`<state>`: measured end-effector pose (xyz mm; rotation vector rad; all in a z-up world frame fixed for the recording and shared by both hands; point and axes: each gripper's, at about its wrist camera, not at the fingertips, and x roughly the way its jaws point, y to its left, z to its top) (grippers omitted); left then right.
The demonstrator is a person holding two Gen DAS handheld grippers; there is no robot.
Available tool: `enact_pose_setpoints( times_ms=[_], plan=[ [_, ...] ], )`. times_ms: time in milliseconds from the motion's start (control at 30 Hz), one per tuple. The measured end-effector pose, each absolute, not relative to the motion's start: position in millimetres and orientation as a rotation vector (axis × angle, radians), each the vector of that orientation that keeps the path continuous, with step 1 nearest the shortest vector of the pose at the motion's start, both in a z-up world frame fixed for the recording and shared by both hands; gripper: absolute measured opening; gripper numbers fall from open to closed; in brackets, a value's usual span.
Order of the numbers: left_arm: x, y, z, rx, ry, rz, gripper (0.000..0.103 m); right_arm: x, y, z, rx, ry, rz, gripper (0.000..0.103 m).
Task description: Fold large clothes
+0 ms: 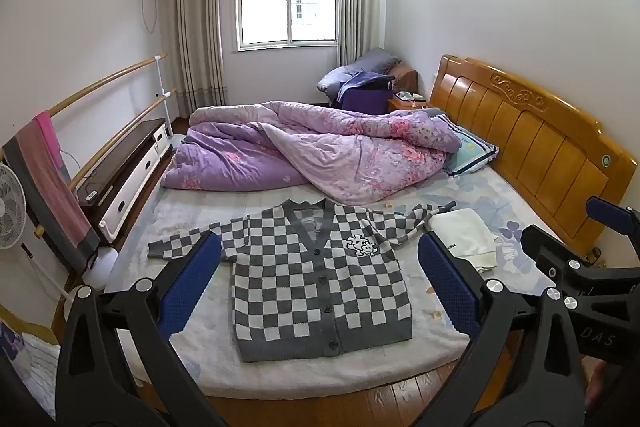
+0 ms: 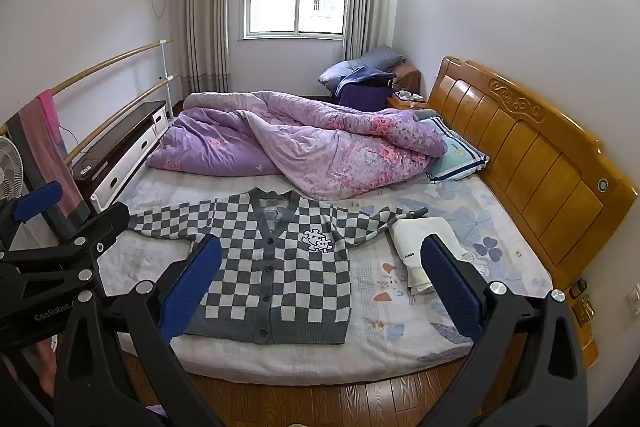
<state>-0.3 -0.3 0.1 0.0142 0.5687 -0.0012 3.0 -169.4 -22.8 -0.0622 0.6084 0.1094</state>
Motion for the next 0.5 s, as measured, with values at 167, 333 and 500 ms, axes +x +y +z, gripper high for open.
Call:
enact_pose_setpoints(
  times_ms=[167, 333, 500],
  plan=[
    [1.5, 2.0, -0.2, -0.005, 0.579, -0.009, 0.098, 3.9, -168.3, -23.0, -0.066, 0.610, 0.109, 0.096],
    [5.0, 0.8, -0.5, 0.004, 0.572, -0.006, 0.098, 4.7, -167.2, -23.2, -0.067, 0.610, 0.108, 0.096],
    [5.7, 1.5, -0.1, 0.003, 0.571, -0.007, 0.098, 5.6, -165.7, -23.7, -0.068, 0.608, 0.108, 0.096]
  ],
)
